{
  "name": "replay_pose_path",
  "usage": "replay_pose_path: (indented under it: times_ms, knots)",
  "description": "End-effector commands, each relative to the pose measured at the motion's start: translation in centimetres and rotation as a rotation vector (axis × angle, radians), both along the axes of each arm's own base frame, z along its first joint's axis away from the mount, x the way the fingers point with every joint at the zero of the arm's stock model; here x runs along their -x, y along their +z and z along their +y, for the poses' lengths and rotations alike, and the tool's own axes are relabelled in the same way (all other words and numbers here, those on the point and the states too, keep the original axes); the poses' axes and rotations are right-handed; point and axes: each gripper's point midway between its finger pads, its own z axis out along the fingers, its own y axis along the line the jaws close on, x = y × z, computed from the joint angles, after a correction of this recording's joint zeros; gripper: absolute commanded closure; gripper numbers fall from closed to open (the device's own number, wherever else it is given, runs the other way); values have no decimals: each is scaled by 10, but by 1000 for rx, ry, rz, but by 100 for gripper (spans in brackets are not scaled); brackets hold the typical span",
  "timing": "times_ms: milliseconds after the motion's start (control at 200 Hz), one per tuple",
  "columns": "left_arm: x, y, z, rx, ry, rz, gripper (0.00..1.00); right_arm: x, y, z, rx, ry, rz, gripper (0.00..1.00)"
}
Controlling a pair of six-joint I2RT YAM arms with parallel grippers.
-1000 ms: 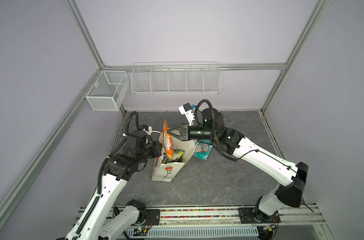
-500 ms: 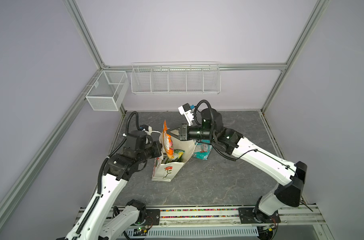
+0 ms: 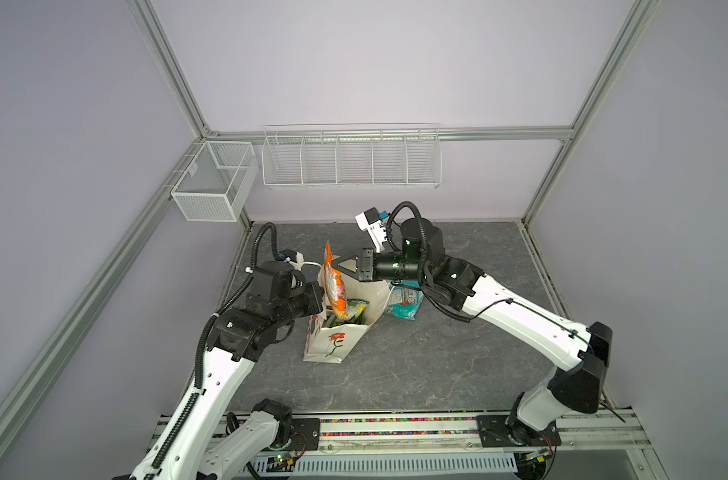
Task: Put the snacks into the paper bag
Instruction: 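Lower the Fox's bag into the paper bag and open the right gripper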
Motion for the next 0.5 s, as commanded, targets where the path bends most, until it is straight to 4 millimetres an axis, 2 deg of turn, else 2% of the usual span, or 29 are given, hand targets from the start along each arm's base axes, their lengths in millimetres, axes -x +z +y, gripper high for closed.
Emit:
replay_pose_path:
  times_ms: [0,280,370,495]
  knots:
    - [0,7,5,-3,15,-33,100,2,10,4,-50,12,-18,91]
    - [1,7,6,-6,18,-35,100,3,8,4,-47,13,-14,84]
    - [1,8,6,-5,20,-36,100,4,9,2,-45,16,-17,74]
    - [1,8,7,-7,22,-38,100,6,11,-2,-34,11,-35,66]
